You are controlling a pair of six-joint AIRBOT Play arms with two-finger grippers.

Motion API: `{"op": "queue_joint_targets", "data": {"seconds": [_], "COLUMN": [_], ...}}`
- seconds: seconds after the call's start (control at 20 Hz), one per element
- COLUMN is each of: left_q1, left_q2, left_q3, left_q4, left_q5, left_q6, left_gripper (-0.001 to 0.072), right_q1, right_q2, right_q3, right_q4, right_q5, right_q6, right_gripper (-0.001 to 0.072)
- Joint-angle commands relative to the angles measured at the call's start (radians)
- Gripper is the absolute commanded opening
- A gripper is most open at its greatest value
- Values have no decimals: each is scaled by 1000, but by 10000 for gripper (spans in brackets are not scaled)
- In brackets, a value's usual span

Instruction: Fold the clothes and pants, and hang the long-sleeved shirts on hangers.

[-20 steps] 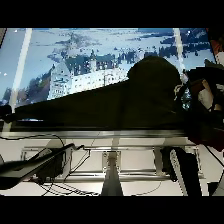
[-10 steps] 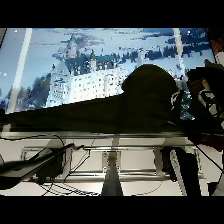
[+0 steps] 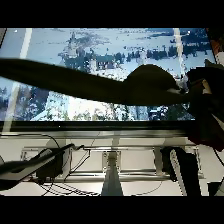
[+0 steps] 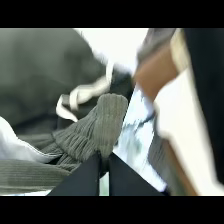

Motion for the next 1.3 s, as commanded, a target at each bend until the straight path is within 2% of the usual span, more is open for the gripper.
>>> {"op": "queue_joint_targets", "data": {"seconds": [0.0, 0.05, 0.1, 0.2, 0.3, 0.4, 0.5, 0.75, 1.0, 1.05, 1.1, 1.15, 1.2, 1.25], "left_q1": [-41, -32, -27, -16, 9, 25, 37, 45, 55, 55, 55, 56, 56, 55], "left_q2": [6, -1, -19, -80, -158, -254, -346, -408, -408, -408, -408, -408, -408, -408], "left_q3": [137, 135, 129, 74, -16, -76, -84, -84, -84, -84, -84, -84, -84, -84], "left_q4": [-67, -51, -27, 23, 55, 167, 304, 587, 606, 606, 606, 606, 606, 606], "left_q5": [-39, -138, -248, -446, -543, -657, -752, -747, -648, -640, -640, -640, -640, -640], "left_q6": [-14, -3, 45, 203, 278, 350, 348, 350, 349, 349, 349, 349, 348, 330], "left_gripper": [12, 11, 12, 12, 12, 13, 13, 14, 16, 34, 216, 530, 639, 638], "right_q1": [-1, -1, -1, -1, -1, 0, 0, -1, -1, -1, 0, 0, -1, -1], "right_q2": [3, 2, 1, 0, 0, 0, 0, 0, 0, 0, 0, 0, 0, 0], "right_q3": [61, 60, 55, 20, -35, -93, -128, -134, -134, -134, -133, -133, -133, -133], "right_q4": [-34, -34, -35, -35, -40, -39, -43, -49, -49, -48, -49, -48, -48, -48], "right_q5": [-13, 58, 132, 263, 367, 452, 500, 502, 502, 502, 502, 502, 502, 502], "right_q6": [40, 40, 40, 40, 35, 35, 35, 34, 5, 5, 5, 5, 5, 5], "right_gripper": [28, 29, 29, 28, 28, 28, 28, 28, 29, 37, 159, 419, 593, 630]}}
